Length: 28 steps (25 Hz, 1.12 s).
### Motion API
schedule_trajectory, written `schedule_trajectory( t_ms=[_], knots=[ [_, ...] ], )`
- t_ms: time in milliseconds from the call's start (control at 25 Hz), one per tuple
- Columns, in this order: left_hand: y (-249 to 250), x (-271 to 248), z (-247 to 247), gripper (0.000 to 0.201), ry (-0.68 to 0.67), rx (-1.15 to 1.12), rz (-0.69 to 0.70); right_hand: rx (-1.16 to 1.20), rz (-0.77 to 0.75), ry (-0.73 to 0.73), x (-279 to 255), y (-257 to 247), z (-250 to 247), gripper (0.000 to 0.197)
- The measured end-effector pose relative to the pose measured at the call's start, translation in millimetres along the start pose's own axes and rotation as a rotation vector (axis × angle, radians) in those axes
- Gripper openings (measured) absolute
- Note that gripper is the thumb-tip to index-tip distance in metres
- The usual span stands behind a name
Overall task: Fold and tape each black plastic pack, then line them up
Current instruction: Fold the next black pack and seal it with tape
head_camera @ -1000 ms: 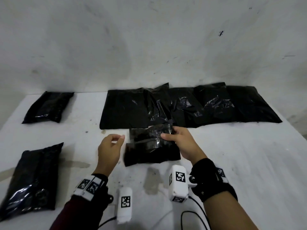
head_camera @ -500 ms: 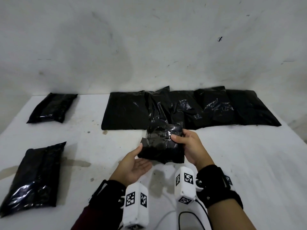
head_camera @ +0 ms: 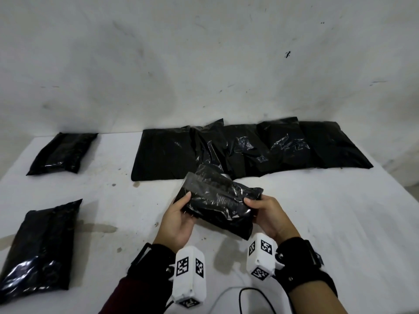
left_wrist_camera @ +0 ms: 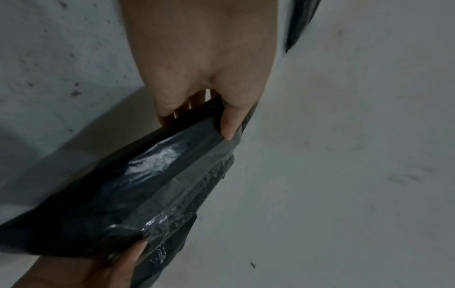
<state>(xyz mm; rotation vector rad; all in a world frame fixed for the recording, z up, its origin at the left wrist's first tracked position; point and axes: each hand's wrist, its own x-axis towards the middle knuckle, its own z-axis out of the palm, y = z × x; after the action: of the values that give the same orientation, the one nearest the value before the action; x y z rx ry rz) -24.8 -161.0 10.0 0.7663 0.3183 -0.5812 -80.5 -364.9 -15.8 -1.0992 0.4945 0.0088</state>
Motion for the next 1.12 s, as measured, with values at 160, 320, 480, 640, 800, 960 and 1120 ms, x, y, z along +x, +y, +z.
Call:
schedule_trajectory(
  t_ms=[160,320,480,640,800,960,1120],
  knots=[
    [0.6,0.7,-7.1,0.029,-0.035,0.141,0.169,-0.291,0.049,0.129,0.1,-1.5,-5.2,0.039],
    [20.3,0.7,-6.2,0.026,-0.07,0.329,0.302,-0.617,-0.239,0.346,6.3,-15.9,18.9,0.059],
    [35.9,-1.9,-4.2,0.025,-0.109,0.461,0.351,-0.609,-0.379,0.039,14.9,-39.4,69.0,0.033],
    [42.4,-5.0,-7.5,0.027,-0.138,0.537,0.345,-0.703,-0.193,-0.189,20.5,-64.9,94.0,0.042],
    [43.7,-7.6,-8.0,0.027,-0.146,0.517,0.345,-0.762,-0.087,-0.3,26.5,-65.9,91.0,0.042],
    [44.1,-8.8,-7.8,0.028,-0.141,0.488,0.292,-0.677,-0.07,-0.433,27.3,-45.9,84.4,0.046],
    [56.6,-10.5,-4.7,0.035,-0.092,0.382,0.106,-0.619,-0.14,-0.426,32.4,-33.3,84.8,0.049]
  ],
)
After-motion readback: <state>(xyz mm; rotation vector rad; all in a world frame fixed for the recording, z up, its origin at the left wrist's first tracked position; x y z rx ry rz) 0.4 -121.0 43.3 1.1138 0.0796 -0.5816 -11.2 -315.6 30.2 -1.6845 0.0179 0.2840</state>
